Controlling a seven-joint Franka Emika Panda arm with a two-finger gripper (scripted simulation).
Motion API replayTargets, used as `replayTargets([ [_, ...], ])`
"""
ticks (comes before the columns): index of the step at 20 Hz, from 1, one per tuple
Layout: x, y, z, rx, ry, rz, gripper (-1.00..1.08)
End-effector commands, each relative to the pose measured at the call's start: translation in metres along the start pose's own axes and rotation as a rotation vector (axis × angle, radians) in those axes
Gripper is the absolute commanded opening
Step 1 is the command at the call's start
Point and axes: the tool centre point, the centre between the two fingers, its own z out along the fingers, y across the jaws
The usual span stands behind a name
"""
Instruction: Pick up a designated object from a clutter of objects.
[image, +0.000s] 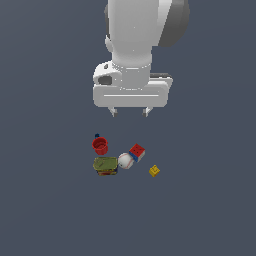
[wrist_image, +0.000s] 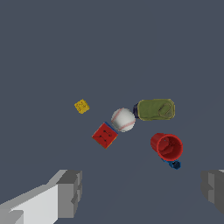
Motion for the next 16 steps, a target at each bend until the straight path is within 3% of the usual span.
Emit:
replayTargets([
  [1,0.0,0.0,0.0,0.0,0.0,0.0,1.0],
  [16,-0.007,-0.015,0.013,0.009,-0.031,-0.062,1.0],
])
